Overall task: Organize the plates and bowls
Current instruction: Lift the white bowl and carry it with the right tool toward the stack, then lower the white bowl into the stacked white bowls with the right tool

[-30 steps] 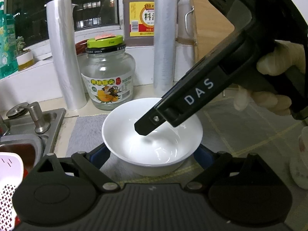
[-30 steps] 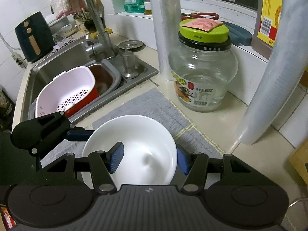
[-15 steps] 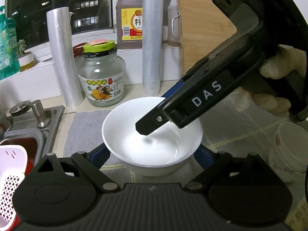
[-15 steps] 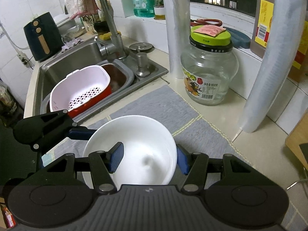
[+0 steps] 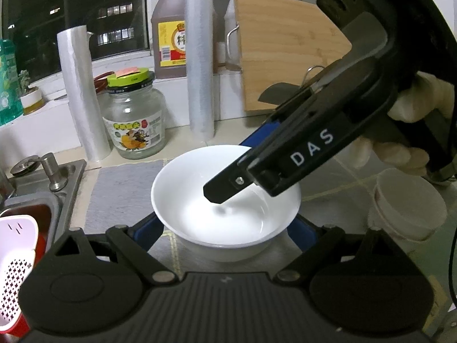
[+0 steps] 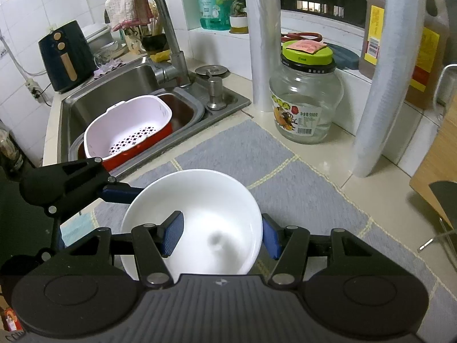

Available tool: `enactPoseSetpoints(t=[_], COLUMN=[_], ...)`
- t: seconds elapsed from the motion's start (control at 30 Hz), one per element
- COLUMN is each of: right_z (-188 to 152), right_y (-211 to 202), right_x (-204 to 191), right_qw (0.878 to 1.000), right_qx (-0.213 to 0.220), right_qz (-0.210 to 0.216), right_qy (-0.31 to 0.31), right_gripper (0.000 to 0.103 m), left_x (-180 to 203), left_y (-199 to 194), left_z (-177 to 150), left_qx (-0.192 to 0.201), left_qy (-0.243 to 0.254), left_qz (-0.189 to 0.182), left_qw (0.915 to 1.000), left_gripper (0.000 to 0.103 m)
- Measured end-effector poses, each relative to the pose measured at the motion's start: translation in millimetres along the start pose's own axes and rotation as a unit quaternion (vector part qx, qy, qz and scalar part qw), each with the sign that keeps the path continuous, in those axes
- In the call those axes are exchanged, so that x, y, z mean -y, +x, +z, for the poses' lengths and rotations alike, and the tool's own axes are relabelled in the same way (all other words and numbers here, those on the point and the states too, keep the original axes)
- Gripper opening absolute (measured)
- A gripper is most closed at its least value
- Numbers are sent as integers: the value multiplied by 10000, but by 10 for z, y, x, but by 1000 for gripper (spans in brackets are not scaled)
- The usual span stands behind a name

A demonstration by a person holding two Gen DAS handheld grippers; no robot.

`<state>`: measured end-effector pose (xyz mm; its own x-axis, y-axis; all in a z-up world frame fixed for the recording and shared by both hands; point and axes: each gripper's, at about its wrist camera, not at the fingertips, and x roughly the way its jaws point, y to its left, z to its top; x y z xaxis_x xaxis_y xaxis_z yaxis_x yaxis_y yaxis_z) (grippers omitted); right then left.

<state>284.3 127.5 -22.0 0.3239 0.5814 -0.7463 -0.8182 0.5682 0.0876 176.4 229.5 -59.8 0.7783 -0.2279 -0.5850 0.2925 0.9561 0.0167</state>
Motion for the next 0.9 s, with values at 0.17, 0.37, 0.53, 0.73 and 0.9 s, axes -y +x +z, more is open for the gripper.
enactPoseSetpoints(t=[0.17, 0.37, 0.53, 0.73, 0.9], right_z=[-101, -243, -372, -537, -677], right_y=[-155, -403, -636, -876, -1070], right_x=[-38, -69, -48, 11, 58], right_qw=[9999, 9996, 9993, 9990, 9987], right_qx=[90, 197, 285, 345, 403], right_qz=[66, 35, -6, -46, -121], right_qy=[-61, -175, -243, -283, -305], right_gripper=[63, 64, 64, 64, 64], left_x=[153, 389, 610, 855, 1036], left_y=[-108, -218, -302, -364, -395], left_z=[-12, 15, 62, 126, 176], left_qx=[7, 43, 82, 107, 129], left_qy=[56, 83, 125, 149, 194], left_qz=[72, 107, 112, 54, -12], left_qw=[10000, 9999, 9998, 9998, 9997], left_gripper=[93, 93, 93, 93, 93])
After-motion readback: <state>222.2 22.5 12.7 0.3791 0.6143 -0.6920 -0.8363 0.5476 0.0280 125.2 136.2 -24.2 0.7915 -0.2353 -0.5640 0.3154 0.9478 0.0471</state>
